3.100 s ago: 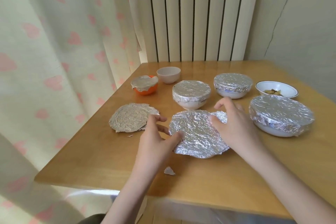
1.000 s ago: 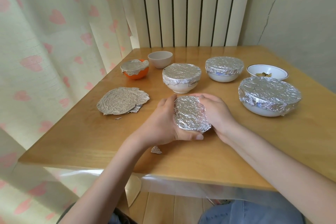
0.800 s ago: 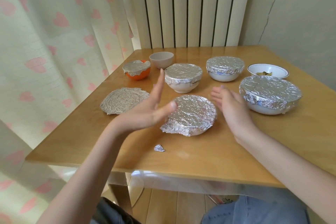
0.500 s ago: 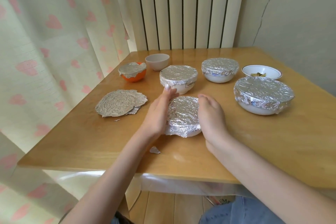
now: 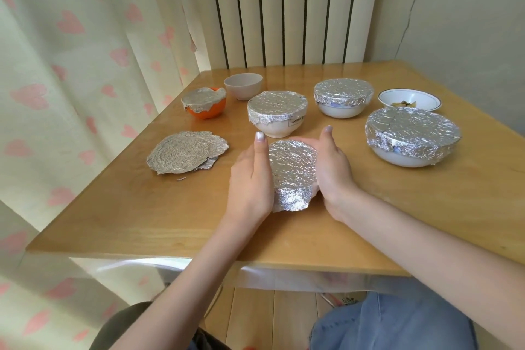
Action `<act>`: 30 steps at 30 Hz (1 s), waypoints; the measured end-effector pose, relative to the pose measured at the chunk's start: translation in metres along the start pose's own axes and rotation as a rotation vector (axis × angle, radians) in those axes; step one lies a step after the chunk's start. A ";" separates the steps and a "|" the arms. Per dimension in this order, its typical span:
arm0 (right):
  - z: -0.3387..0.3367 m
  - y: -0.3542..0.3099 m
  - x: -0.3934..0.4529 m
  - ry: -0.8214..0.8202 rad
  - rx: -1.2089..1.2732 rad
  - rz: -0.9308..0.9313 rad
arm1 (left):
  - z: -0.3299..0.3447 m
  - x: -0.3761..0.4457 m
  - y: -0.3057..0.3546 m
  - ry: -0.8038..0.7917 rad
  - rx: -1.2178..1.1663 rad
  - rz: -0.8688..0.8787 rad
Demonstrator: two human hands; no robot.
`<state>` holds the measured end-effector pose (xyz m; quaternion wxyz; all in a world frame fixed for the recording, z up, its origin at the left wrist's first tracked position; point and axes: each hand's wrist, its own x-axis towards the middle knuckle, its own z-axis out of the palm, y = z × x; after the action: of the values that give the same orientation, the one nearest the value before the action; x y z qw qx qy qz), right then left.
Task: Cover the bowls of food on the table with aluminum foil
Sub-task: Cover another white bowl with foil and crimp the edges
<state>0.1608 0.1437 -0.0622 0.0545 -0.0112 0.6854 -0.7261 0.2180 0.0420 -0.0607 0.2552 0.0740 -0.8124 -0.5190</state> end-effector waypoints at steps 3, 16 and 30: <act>-0.010 -0.003 0.001 -0.111 0.090 0.088 | -0.010 0.001 -0.006 -0.132 -0.008 -0.011; -0.010 0.004 -0.016 0.078 -0.010 -0.014 | -0.036 0.028 0.000 -0.667 0.571 0.301; 0.000 -0.008 0.018 -0.038 -0.176 0.062 | 0.008 -0.012 -0.002 -0.178 0.643 0.165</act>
<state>0.1426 0.1424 -0.0556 0.0887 -0.0087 0.7455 -0.6605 0.2242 0.0518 -0.0695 0.1882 0.0391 -0.9567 -0.2185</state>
